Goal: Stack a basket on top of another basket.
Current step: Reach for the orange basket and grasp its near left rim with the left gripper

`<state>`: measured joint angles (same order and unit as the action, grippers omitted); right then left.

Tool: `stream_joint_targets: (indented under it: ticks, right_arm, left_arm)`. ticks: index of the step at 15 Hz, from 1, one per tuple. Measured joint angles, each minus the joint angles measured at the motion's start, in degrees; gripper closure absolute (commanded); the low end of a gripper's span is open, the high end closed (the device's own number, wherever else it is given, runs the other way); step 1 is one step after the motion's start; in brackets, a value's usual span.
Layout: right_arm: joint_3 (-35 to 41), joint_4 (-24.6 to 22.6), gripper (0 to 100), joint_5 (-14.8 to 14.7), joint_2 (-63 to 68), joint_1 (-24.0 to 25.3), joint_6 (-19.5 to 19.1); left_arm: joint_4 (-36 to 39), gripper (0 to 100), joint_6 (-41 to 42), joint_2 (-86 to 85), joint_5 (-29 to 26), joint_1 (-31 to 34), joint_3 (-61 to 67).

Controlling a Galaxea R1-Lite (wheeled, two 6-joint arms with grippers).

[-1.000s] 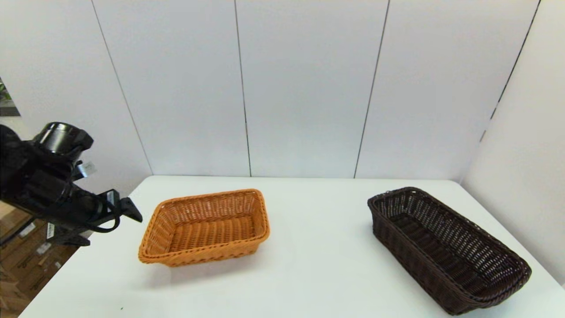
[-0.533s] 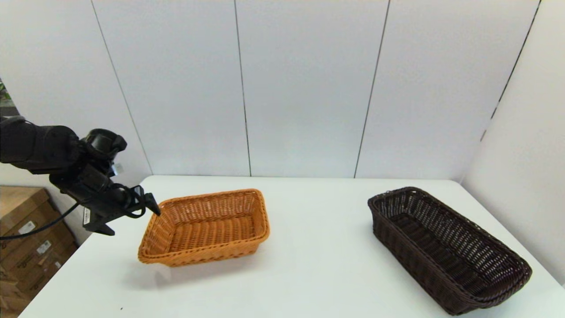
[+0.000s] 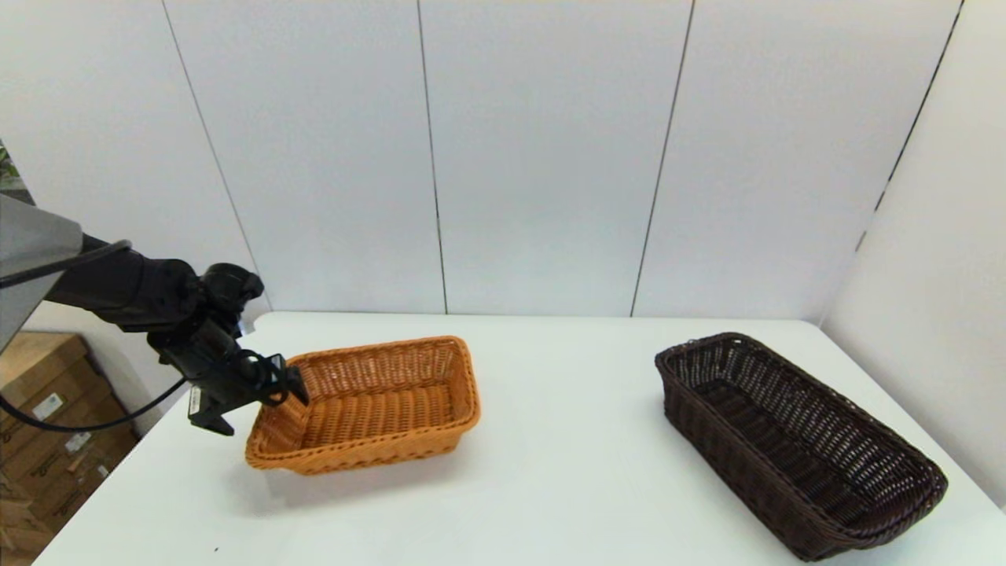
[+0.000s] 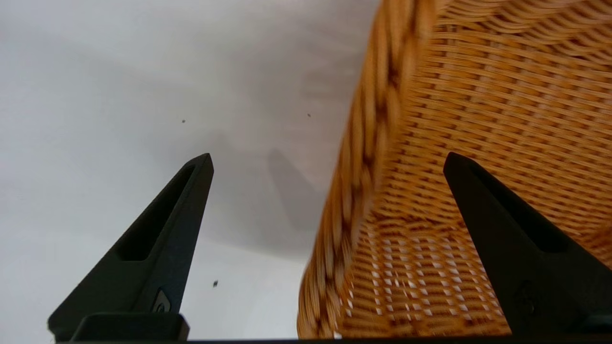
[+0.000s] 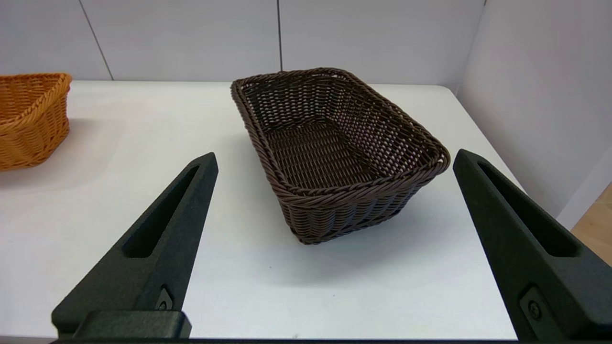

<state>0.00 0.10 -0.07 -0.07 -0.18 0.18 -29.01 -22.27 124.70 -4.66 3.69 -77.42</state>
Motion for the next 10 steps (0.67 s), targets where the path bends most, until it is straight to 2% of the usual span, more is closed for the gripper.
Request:
stream_joint_targets:
  ticks: [9,10]
  right_arm:
    - [0.0,0.0,0,0.0,0.0,0.0,0.0]
    - [0.0,0.0,0,0.0,0.0,0.0,0.0]
  left_arm:
    - [2.5,0,-0.1,5.2,-1.6,-0.5,0.0]
    - [2.5,100,0.0,5.3,-1.6,-0.6,0.0]
